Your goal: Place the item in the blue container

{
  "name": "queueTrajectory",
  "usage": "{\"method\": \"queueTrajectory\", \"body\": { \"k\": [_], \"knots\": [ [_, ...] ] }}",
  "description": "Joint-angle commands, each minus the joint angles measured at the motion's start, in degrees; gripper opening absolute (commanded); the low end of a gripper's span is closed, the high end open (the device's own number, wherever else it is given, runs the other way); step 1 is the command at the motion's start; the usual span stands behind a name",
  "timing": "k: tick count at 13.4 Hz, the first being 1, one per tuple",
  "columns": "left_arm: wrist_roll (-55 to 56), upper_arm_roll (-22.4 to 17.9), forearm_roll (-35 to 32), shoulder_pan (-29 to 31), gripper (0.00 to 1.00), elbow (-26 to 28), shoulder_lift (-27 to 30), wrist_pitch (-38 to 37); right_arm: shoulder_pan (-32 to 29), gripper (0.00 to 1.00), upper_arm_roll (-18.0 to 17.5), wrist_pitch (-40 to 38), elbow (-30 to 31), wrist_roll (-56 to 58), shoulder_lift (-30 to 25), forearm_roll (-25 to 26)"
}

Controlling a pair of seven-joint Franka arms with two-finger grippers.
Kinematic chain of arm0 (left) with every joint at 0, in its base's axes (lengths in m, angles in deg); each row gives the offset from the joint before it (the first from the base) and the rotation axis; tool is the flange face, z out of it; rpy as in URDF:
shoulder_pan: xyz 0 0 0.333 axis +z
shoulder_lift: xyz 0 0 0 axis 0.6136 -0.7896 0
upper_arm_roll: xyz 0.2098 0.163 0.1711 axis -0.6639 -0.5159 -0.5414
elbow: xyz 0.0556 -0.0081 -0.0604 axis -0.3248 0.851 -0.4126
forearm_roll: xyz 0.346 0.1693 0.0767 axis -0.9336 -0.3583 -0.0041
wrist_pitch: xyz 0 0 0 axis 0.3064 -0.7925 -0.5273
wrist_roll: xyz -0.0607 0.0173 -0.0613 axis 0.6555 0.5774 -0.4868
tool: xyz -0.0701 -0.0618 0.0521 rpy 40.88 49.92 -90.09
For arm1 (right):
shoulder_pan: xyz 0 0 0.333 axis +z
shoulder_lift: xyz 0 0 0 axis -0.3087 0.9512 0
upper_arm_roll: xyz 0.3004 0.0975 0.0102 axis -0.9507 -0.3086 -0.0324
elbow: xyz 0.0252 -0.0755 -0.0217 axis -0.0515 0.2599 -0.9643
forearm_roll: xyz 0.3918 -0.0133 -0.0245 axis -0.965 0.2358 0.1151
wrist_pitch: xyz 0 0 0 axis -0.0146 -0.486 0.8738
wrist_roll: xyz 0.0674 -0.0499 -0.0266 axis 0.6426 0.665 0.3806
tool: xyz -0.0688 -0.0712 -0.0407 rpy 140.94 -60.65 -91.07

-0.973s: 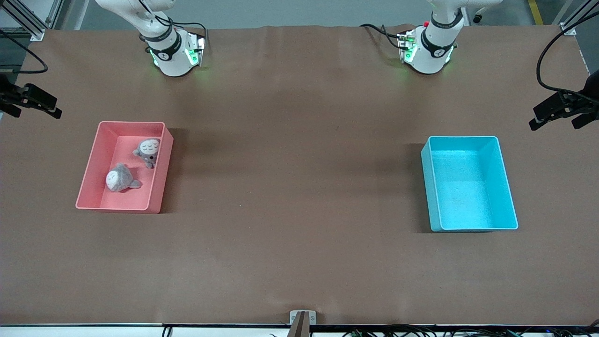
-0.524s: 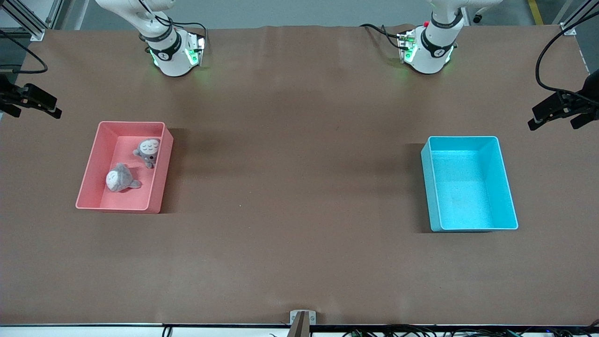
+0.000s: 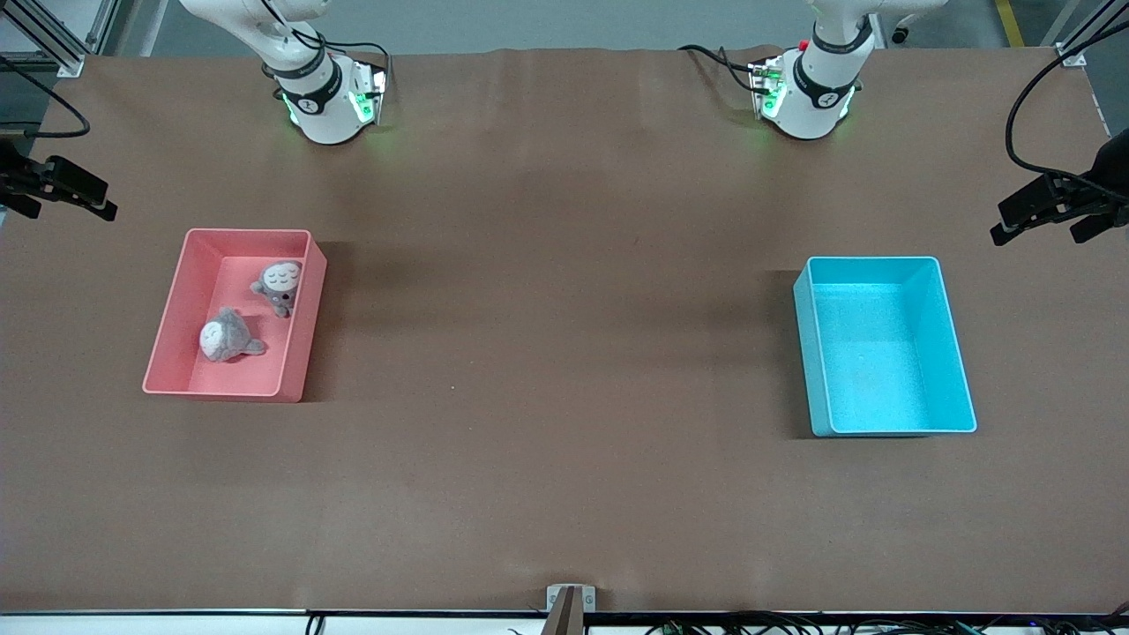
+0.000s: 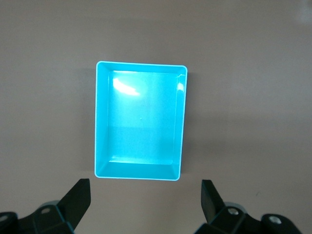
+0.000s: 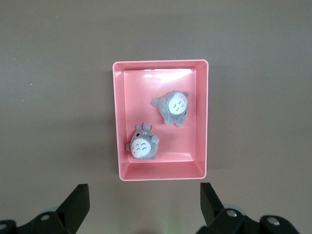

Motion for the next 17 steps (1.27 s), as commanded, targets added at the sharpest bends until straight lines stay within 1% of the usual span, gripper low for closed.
{"method": "queueTrajectory", "body": {
  "k": [1,5,7,17],
  "knots": [
    [-0.37,0.01,-0.15,-0.17,1.00,-0.27,0.01,-0.53,-0.18,1.00,-0.30,0.03,1.56,0.35,-1.75,0.40],
    [-0.46,0.01,-0.15,-0.17,1.00,-0.27,-0.17,-0.53,-0.01,1.00,-0.39,0.12,1.56,0.87,-1.75,0.40],
    [-0.46,0.01,-0.15,-0.17,1.00,-0.18,-0.17,-0.53,-0.27,1.00,-0.30,0.29,1.47,3.41,-1.67,0.40],
    [-0.46,0.01,-0.15,-0.17,1.00,-0.18,-0.26,-0.53,-0.09,1.00,-0.30,-0.15,1.47,3.51,-1.67,-0.21]
  ]
}}
